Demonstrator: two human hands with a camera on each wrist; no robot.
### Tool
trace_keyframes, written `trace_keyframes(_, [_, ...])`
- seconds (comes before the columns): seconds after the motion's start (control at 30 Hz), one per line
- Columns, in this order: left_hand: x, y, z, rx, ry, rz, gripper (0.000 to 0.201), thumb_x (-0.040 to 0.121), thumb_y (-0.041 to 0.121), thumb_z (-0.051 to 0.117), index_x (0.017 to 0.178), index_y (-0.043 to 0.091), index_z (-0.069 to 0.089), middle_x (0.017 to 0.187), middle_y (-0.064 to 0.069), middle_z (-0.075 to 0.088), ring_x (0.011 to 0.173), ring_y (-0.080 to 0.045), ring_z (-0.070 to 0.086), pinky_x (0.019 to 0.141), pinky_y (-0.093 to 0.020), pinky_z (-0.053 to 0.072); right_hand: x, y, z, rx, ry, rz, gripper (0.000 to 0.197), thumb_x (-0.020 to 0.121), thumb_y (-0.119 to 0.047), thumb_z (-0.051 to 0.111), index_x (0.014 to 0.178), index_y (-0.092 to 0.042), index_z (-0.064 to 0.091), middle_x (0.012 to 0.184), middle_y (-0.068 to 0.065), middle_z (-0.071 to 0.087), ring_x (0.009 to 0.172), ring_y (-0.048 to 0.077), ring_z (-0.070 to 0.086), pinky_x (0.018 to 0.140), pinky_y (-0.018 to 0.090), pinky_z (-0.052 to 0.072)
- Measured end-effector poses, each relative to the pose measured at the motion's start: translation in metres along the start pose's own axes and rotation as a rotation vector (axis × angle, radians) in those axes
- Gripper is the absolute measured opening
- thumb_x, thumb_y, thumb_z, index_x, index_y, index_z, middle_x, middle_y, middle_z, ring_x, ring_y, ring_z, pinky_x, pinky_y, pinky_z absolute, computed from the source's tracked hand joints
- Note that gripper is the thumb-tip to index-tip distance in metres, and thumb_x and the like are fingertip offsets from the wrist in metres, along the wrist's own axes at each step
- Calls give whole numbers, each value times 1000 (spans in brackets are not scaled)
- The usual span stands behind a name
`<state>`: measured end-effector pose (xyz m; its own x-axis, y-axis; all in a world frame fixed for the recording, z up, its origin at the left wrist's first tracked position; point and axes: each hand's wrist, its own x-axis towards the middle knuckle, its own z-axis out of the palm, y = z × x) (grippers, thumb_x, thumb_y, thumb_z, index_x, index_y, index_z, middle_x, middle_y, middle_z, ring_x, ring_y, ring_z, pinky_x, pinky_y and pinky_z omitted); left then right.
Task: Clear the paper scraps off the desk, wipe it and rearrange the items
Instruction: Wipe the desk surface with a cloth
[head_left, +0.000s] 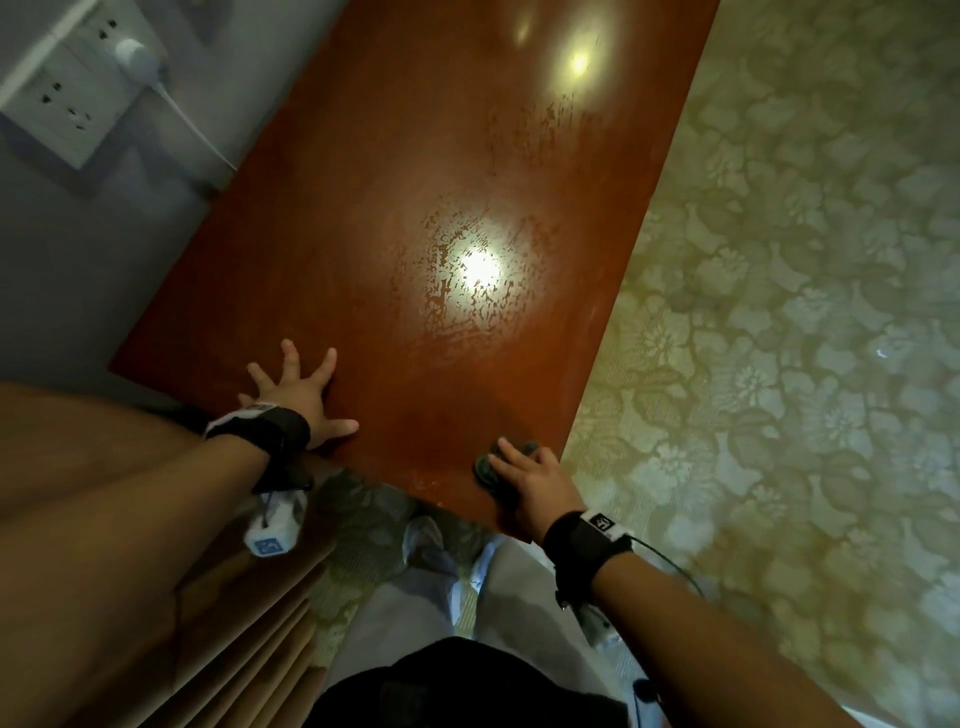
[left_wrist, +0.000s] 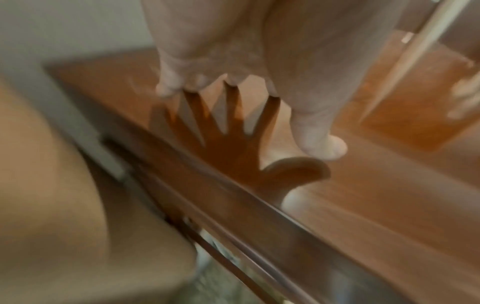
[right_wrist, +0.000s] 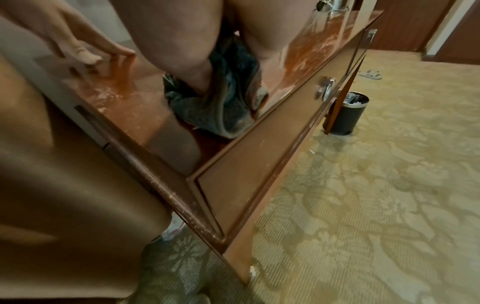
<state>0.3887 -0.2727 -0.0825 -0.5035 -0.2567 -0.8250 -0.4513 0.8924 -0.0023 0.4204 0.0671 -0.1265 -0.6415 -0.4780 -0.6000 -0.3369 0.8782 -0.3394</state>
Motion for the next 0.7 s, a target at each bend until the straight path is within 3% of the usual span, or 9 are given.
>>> trace_keyframes(0.1, [-6,26,21,-56,30,-21,123,72,59,78,149,50,-17,153,-6,-41,142,-51,-23,115,-68,10,1,2,-8,-19,-4,-32,58,96,-19,53,149,-35,35,161,-13,18,124,29,35,102,32,39])
trace_keyframes(0.17, [-4,34,22,-64,44,-39,125,72,56,80,150,49,-17,153,-6,-42,141,-52,-23,115,-68,13,4,7,-20,-54,16,-60,60,98,-8,47,149,-36,35,160,-16,17,128,27,32,100,28,37])
trace_keyframes(0.3, [0,33,13,-55,13,-34,129,68,53,84,147,54,-19,151,0,-46,141,-51,-25,111,-71,19,37,28,-57,-8,139,0,58,94,-3,53,143,-35,46,156,-13,30,121,30,40,101,34,42])
trace_keyframes(0.47, [1,34,10,-44,0,-43,130,68,53,84,146,55,-20,150,4,-47,141,-50,-27,107,-72,26,98,46,-100,-11,201,83,63,89,3,52,140,-34,50,155,-9,35,118,34,42,102,32,36])
trace_keyframes(0.6, [0,34,10,-20,6,-49,131,67,53,84,145,55,-21,150,4,-46,141,-49,-26,106,-72,29,104,40,-105,-36,203,121,63,93,4,47,145,-31,45,157,-8,30,122,37,39,105,36,35])
trace_keyframes(0.7, [0,35,8,-18,6,-51,132,67,52,85,146,55,-21,150,4,-46,141,-50,-26,105,-72,31,93,34,-92,-72,203,113,69,92,7,44,147,-34,39,159,-9,25,124,34,38,103,33,37])
